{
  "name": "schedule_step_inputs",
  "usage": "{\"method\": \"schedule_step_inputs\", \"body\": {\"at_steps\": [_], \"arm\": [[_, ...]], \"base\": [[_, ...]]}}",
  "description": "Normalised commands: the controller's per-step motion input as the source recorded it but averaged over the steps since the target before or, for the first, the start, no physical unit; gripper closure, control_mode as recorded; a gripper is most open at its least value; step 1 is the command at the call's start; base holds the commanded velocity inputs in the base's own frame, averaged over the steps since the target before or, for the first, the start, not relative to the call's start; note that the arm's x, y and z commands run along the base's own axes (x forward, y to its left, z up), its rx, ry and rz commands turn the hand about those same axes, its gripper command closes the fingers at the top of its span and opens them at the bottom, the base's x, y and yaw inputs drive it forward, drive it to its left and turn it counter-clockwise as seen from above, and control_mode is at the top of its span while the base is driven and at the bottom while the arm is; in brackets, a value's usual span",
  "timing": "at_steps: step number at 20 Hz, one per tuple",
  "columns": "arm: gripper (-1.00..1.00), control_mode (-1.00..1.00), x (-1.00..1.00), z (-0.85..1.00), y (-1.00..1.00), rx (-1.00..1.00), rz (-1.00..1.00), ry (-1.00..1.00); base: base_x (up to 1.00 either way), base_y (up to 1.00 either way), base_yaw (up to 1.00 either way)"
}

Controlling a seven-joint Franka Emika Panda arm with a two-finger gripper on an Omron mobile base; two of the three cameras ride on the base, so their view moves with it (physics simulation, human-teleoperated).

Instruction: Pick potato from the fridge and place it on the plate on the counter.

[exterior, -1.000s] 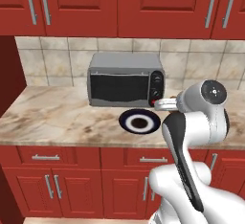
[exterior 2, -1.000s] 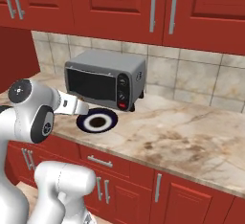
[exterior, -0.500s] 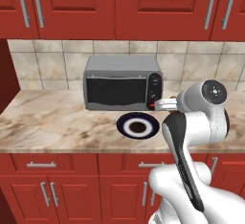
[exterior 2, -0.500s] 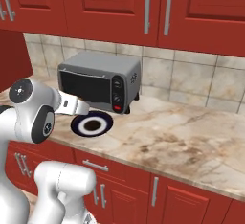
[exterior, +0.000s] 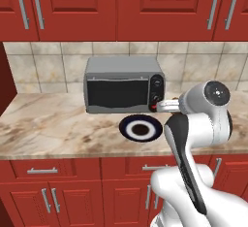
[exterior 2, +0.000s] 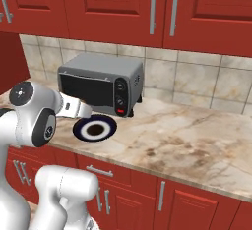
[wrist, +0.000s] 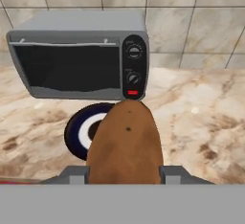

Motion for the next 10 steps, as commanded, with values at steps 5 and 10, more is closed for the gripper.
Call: {"method": "schedule_step_inputs", "body": {"at_steps": [5, 10], "arm": [[1.0, -1.0, 0.3, 0.0, 0.32, -0.02, -0.09, 0.0], [1.0, -1.0, 0.41, -0.04, 0.19, 0.0, -0.06, 0.0]], "base": [[0.0, 0.0, 0.0], [0.0, 0.0, 0.0]]}}
